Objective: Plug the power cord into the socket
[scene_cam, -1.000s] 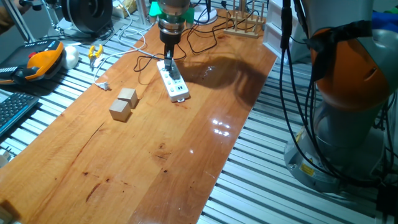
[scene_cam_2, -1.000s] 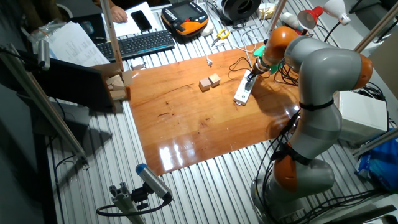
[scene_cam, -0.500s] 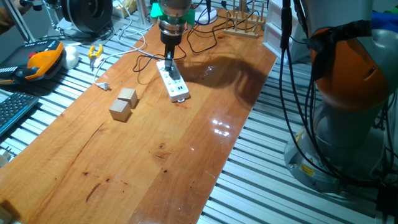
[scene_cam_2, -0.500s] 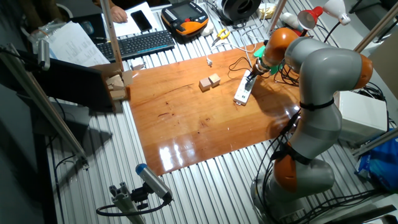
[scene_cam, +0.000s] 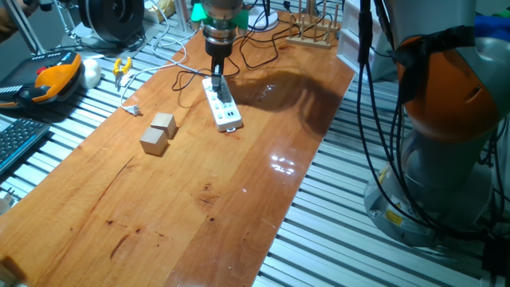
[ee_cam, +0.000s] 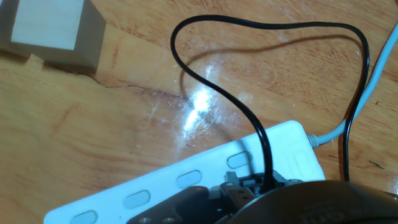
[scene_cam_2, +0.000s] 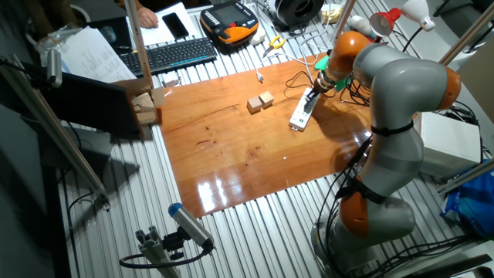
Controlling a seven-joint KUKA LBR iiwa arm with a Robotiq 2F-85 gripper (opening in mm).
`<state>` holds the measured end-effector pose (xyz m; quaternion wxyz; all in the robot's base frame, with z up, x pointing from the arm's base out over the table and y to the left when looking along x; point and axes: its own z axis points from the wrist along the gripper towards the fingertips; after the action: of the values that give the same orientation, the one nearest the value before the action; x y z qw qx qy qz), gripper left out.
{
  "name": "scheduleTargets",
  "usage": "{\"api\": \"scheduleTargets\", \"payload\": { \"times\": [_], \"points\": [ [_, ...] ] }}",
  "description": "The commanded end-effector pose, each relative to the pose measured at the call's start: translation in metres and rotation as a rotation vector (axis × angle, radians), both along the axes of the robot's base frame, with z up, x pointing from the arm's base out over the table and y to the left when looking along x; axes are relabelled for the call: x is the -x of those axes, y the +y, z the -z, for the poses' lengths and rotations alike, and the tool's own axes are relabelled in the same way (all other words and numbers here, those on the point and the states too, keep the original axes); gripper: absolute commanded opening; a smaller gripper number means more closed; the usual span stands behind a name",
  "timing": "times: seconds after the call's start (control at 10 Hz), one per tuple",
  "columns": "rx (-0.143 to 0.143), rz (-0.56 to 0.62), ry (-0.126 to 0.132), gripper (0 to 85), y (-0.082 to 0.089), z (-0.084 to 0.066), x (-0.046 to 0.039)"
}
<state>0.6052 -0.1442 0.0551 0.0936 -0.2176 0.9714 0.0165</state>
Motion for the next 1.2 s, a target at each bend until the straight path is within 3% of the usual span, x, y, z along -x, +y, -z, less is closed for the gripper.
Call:
{"api": "scheduleTargets", "payload": {
  "times": [0.0, 0.5, 0.7, 0.8, 1.1],
  "points": [
    [-0.002, 0.001, -0.009, 34.0, -0.002, -0.004, -0.0041],
    [0.015, 0.001, -0.009, 34.0, 0.003, -0.012, -0.0046],
    [0.014, -0.003, 0.026, 0.0, 0.003, -0.01, -0.0043],
    [0.014, -0.003, 0.025, 0.0, 0.002, -0.009, -0.0037],
    [0.02, -0.001, -0.012, 0.0, 0.003, 0.0, -0.0009]
  ]
}}
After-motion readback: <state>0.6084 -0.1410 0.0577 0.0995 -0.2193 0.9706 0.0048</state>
